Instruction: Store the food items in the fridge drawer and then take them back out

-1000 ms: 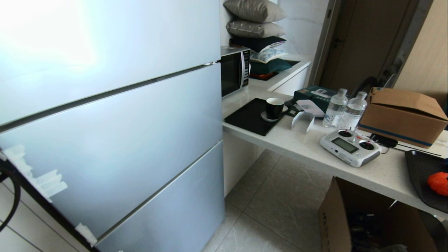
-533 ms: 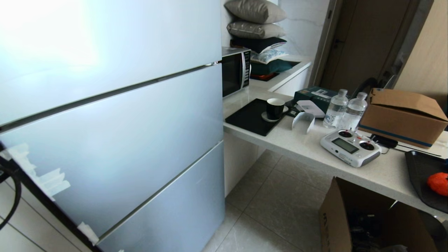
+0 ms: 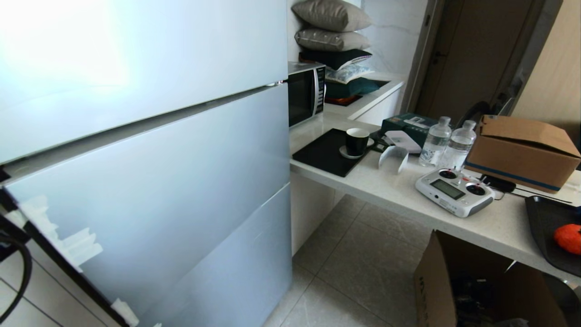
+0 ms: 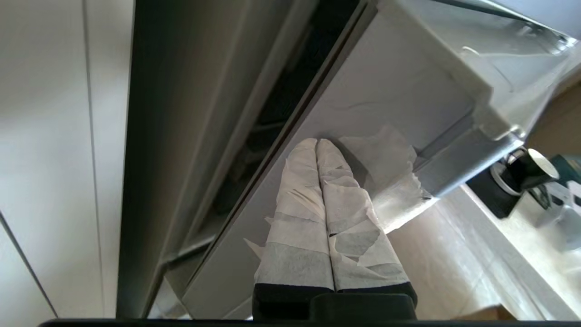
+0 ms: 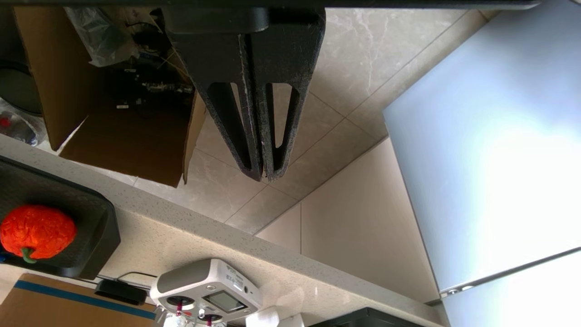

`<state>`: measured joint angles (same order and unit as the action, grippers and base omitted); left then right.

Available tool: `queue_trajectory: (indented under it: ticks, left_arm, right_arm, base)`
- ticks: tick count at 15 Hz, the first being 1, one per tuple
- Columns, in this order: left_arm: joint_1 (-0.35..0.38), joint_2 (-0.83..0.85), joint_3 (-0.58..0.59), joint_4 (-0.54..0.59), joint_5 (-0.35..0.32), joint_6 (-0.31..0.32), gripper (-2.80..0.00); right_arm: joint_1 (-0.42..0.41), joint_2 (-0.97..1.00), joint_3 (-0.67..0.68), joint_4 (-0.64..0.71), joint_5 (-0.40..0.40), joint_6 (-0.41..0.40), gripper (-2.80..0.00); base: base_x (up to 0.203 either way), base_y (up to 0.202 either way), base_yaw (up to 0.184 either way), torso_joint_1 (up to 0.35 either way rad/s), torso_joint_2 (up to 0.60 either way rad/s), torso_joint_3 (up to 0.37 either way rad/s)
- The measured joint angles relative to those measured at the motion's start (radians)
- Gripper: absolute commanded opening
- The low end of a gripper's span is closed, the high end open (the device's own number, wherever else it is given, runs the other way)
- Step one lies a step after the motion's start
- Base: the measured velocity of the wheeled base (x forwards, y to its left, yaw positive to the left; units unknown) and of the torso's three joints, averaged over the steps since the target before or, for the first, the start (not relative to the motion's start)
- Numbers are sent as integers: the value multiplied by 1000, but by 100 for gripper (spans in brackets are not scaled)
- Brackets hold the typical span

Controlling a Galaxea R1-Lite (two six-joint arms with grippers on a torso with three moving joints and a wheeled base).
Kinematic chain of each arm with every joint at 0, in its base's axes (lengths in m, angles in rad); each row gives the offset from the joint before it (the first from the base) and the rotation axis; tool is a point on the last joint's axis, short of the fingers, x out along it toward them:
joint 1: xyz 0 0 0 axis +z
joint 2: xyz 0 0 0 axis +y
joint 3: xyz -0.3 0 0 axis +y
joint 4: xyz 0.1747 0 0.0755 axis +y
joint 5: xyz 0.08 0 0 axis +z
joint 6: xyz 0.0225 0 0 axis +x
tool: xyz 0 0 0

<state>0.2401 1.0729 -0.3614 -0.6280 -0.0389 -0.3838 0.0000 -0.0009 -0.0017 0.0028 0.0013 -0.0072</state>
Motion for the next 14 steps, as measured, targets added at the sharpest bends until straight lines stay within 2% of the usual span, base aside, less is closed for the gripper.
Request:
queue_trajectory:
  ticks: [4, 14]
  left_arm:
    - [-48, -57, 45, -2, -21, 1, -280]
    - [-92, -176, 163, 2, -28, 3, -280]
  right_arm:
    - [0, 0, 0, 0, 0, 0, -280]
    - [0, 0, 0, 0, 0, 0, -280]
  base:
    - [0, 0, 0, 0, 0, 0]
    - [0, 0, 0, 0, 0, 0]
